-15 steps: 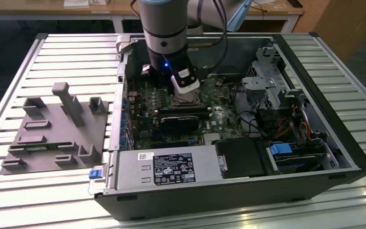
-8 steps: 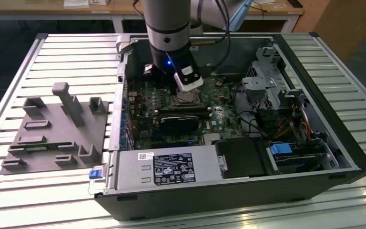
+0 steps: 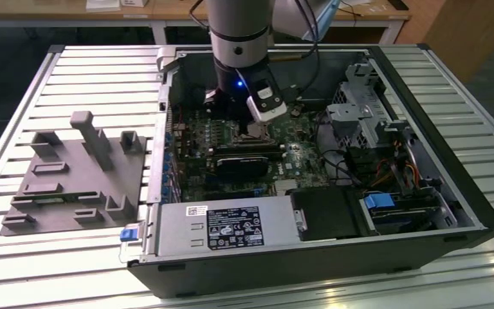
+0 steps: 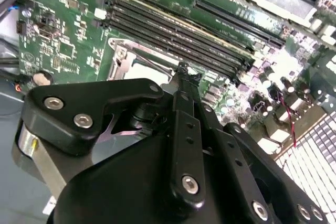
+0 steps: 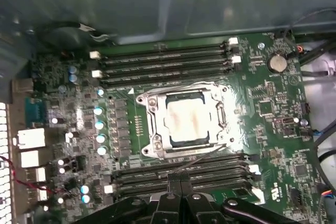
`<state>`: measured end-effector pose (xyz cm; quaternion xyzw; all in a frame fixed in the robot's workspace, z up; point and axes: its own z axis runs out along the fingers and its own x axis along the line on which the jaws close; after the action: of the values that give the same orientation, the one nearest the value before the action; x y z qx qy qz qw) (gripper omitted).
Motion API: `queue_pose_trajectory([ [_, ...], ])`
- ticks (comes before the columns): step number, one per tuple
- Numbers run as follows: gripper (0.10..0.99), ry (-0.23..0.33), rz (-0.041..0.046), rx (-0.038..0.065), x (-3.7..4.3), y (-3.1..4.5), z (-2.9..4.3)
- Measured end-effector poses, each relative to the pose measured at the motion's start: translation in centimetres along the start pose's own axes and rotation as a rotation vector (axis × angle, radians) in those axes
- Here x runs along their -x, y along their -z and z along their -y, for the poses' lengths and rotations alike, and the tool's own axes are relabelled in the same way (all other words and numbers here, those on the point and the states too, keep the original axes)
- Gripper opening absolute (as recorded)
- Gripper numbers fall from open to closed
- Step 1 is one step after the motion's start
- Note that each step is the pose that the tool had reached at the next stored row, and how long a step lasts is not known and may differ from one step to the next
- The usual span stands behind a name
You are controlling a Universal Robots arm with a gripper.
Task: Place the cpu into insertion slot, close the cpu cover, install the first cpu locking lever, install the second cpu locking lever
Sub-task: 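Install the second cpu locking lever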
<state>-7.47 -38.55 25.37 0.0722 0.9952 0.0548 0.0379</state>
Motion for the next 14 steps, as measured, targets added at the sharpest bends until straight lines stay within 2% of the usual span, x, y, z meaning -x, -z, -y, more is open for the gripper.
queue_pose_trajectory([
  [4,0.102,0.000,0.0001,-0.001,0.15,-0.40,0.02],
  [11,0.102,0.000,-0.0012,-0.001,0.14,-1.56,0.14],
  [14,0.102,0.000,-0.0016,0.002,0.11,-1.85,0.15],
])
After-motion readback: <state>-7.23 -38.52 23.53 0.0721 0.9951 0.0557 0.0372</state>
